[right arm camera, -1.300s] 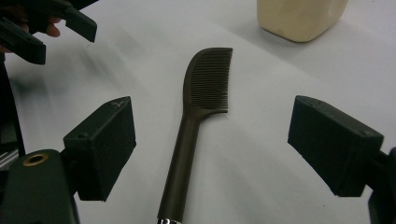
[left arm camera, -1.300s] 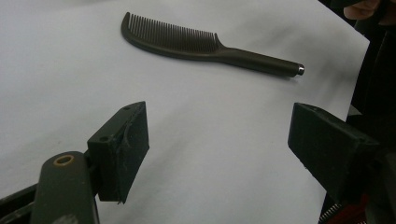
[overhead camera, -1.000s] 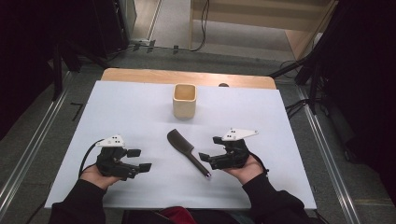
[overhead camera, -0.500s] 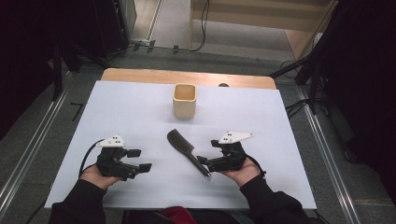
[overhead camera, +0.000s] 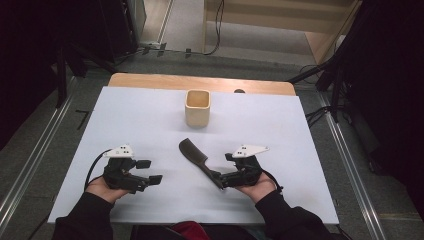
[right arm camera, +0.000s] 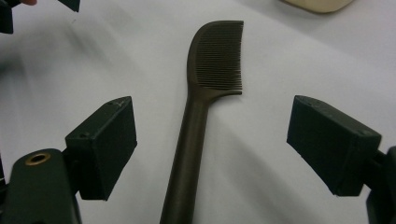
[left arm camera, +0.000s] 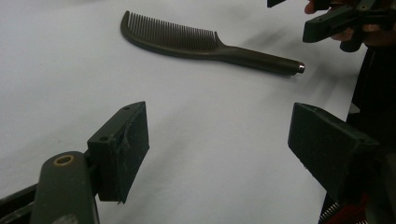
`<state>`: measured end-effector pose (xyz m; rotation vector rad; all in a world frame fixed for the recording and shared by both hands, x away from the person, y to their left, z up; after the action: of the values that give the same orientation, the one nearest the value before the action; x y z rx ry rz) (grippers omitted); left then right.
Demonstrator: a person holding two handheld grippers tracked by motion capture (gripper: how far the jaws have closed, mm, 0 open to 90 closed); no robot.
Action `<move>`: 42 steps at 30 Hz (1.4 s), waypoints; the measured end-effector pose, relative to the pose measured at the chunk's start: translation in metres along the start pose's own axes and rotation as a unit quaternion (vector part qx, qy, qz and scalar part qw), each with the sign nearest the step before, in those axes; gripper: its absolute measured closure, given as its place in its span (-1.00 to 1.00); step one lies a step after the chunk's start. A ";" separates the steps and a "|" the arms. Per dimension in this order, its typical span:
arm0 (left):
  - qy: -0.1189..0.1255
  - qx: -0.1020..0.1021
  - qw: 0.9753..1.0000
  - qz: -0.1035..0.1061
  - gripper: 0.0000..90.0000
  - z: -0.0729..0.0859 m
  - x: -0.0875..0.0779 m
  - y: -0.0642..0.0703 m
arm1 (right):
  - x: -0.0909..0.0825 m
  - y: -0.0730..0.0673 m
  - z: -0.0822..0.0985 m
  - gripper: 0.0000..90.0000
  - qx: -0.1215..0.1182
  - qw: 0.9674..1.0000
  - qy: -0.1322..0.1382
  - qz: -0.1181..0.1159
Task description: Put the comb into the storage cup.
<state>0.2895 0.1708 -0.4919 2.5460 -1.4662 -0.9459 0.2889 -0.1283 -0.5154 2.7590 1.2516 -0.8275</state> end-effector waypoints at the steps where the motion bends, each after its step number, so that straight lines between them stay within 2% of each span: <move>1: 0.000 0.000 1.000 0.000 -0.53 0.000 0.000 0.000 | 0.001 -0.001 0.001 -0.69 0.003 1.000 -0.001 0.000; 22: -0.003 0.000 1.000 -0.001 -0.53 0.000 0.000 -0.001 | 0.013 -0.008 0.020 -0.68 -0.004 1.000 -0.023 0.003; 23: -0.003 0.000 1.000 -0.001 -0.53 0.000 0.000 0.000 | 0.013 -0.008 0.021 -0.62 -0.006 1.000 -0.025 0.004; 33: -0.003 -0.001 1.000 -0.001 -0.53 0.001 0.000 0.000 | 0.016 -0.005 0.030 -0.50 -0.015 0.999 -0.042 0.014; 34: -0.003 -0.001 1.000 -0.001 -0.53 0.001 0.000 0.000 | 0.017 -0.006 0.033 -0.43 -0.016 0.999 -0.049 0.013; 36: -0.003 -0.001 1.000 -0.001 -0.53 0.001 0.000 0.000 | 0.018 -0.007 0.034 -0.41 -0.020 0.998 -0.050 0.011; 38: -0.002 -0.001 1.000 -0.002 -0.53 0.001 0.000 0.000 | 0.017 -0.009 0.036 -0.35 -0.033 0.998 -0.048 0.019; 42: -0.001 0.000 1.000 -0.002 -0.53 0.001 0.000 0.000 | 0.016 -0.010 0.036 -0.20 -0.032 0.998 -0.048 0.015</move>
<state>0.2894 0.1712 -0.4923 2.5485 -1.4627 -0.9502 0.2739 -0.1184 -0.5518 2.6477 1.1950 -0.8883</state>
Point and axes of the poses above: each handheld gripper's, and its own axes: x roughly forward along the jaws, z roughly out of its underside, y roughly to its right, the point moved 5 cm from there along x, roughly forward along the jaws, and after that the axes turned 10 degrees about y, right-handed, at the moved point
